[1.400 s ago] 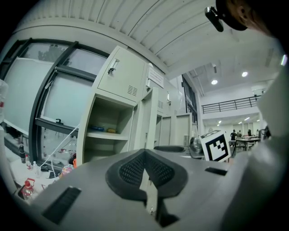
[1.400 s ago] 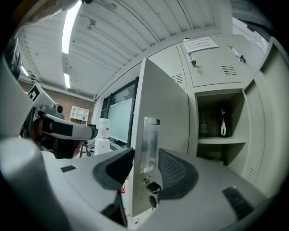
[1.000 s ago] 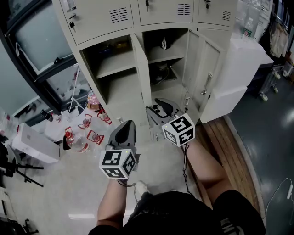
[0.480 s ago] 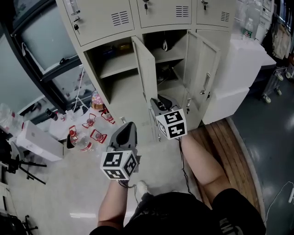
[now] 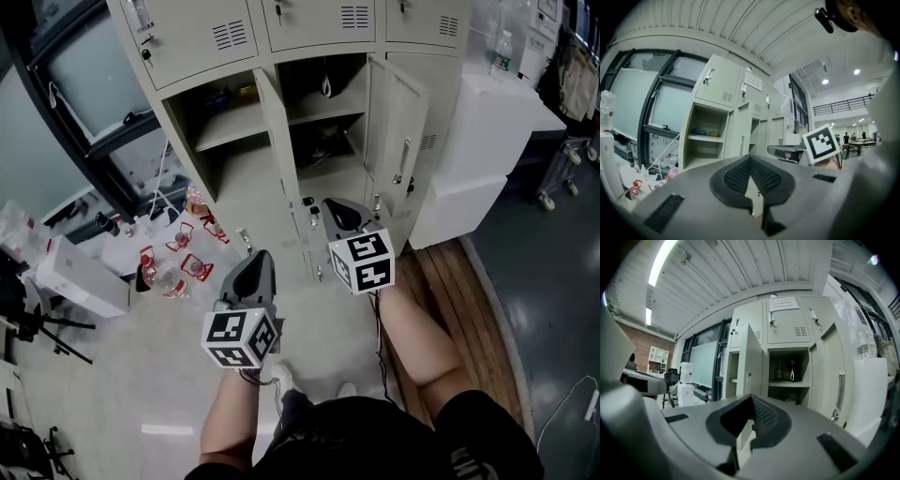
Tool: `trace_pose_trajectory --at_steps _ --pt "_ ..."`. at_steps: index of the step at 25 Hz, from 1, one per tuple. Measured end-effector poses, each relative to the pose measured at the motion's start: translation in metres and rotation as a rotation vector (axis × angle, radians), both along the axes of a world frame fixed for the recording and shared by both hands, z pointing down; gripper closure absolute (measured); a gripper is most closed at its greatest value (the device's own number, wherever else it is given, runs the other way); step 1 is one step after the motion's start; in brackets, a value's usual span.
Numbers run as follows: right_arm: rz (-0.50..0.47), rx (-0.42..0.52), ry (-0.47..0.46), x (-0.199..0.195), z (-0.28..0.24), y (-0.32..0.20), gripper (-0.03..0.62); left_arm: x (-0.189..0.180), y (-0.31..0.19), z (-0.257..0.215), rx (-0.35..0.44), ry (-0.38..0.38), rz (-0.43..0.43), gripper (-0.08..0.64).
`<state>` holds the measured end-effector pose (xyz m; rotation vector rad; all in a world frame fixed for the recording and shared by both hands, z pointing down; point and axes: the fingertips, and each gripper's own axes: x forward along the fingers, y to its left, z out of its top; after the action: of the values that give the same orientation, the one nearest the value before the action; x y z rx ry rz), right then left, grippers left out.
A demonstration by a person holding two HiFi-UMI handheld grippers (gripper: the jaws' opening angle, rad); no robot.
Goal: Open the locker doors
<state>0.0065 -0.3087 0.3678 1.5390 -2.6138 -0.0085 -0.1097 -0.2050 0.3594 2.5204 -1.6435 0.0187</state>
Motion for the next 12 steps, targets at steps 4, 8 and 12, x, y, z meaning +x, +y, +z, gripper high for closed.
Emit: trace_pose_trajectory --at_steps 4,8,12 --pt "0.010 -0.030 -0.023 0.027 -0.001 0.018 0.592 0.017 0.009 0.002 -0.010 -0.002 0.006 0.561" --pt "0.023 -0.033 -0.044 0.043 -0.003 0.034 0.592 0.025 0.015 0.000 -0.008 -0.005 0.016 0.561" --pt "0.058 -0.042 -0.076 0.051 -0.006 0.047 0.592 0.022 0.022 -0.001 -0.005 -0.008 0.037 0.561"
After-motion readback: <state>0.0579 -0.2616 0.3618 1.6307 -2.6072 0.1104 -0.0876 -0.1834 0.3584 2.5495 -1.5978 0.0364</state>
